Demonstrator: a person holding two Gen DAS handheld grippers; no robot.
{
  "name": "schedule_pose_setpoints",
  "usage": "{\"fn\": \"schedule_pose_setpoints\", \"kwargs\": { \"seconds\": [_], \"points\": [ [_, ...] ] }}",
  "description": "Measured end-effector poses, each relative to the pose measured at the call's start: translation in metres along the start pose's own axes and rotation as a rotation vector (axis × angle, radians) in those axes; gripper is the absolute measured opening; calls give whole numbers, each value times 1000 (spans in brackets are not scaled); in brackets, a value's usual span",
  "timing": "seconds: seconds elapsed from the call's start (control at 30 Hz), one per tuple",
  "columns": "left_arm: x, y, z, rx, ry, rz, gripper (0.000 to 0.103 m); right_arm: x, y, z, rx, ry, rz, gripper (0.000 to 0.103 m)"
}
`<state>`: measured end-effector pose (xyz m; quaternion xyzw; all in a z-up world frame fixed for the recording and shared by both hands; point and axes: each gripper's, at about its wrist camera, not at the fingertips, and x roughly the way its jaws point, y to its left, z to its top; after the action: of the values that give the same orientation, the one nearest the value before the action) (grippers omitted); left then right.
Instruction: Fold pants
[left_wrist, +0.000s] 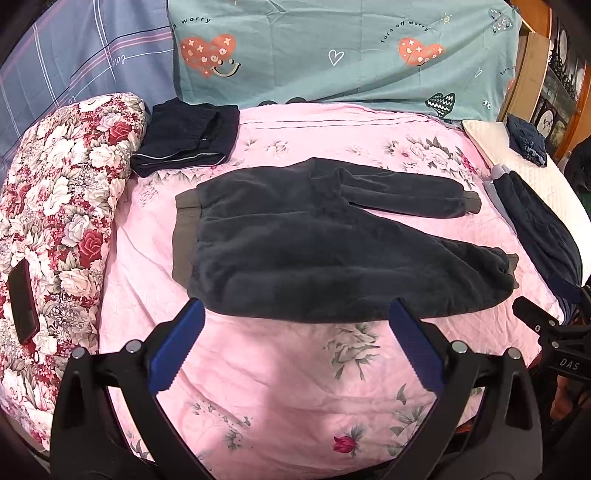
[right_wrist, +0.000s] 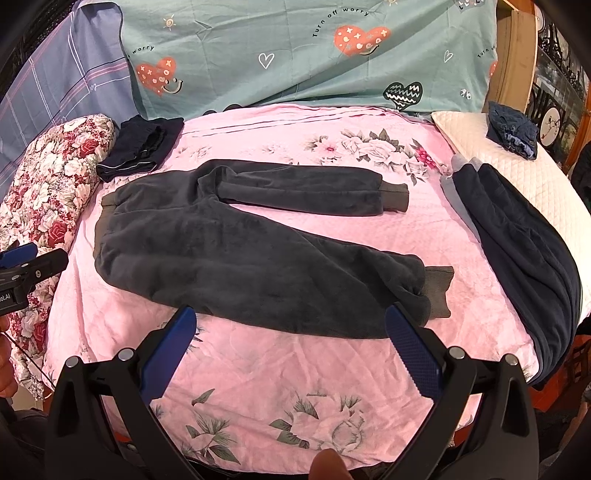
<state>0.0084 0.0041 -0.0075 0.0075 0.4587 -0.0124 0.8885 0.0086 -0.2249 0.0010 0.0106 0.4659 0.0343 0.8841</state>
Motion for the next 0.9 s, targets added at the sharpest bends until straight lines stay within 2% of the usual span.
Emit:
{"fn": "schedule_pose_setpoints", "kwargs": {
  "seconds": [0.9],
  "points": [
    [20, -8, 13, 21, 20, -24, 101, 13, -8, 6, 24, 26, -19, 102]
  ]
}}
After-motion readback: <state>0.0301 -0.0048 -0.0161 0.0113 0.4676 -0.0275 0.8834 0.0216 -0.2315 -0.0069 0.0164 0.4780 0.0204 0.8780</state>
